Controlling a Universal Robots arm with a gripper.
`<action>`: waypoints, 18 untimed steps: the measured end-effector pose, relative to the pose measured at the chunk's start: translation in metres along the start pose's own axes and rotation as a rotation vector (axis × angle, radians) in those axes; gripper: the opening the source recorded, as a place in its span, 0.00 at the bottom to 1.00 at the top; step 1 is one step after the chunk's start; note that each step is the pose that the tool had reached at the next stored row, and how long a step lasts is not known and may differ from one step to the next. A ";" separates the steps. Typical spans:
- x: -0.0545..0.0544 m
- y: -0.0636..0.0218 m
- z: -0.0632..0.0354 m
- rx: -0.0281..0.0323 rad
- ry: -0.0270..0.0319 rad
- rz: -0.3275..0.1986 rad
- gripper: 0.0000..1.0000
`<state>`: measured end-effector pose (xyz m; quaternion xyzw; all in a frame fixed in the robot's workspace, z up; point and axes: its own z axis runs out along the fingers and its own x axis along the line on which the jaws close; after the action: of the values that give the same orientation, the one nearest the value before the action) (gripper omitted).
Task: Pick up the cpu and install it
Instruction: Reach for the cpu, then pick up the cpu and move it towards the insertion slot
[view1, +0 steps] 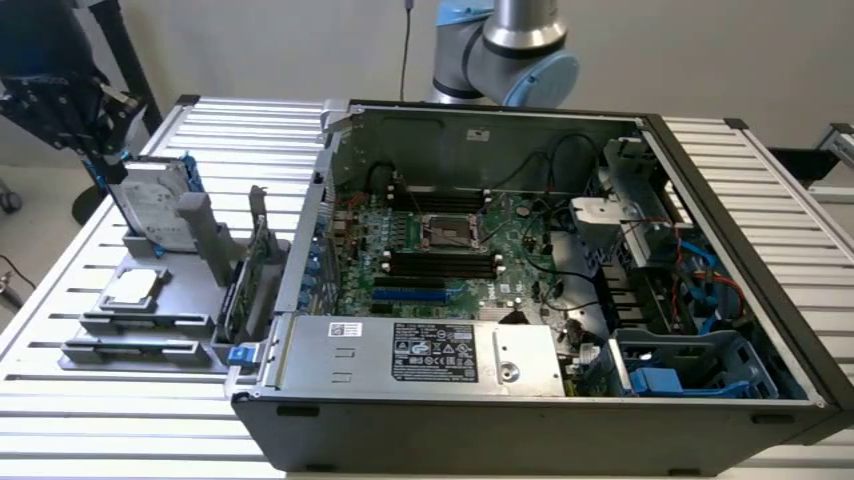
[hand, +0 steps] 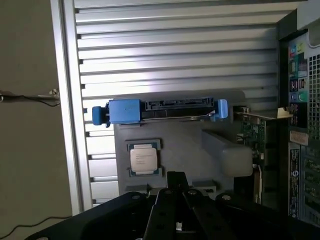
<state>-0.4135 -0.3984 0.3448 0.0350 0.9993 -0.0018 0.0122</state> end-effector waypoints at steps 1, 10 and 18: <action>0.005 -0.0003 0.0008 0.0009 0.0000 0.000 0.11; 0.034 -0.0024 0.0048 0.0052 0.0000 0.000 0.11; 0.034 -0.0024 0.0047 0.0052 0.0001 0.000 0.11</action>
<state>-0.4477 -0.3983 0.3392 0.0350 0.9993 -0.0045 0.0120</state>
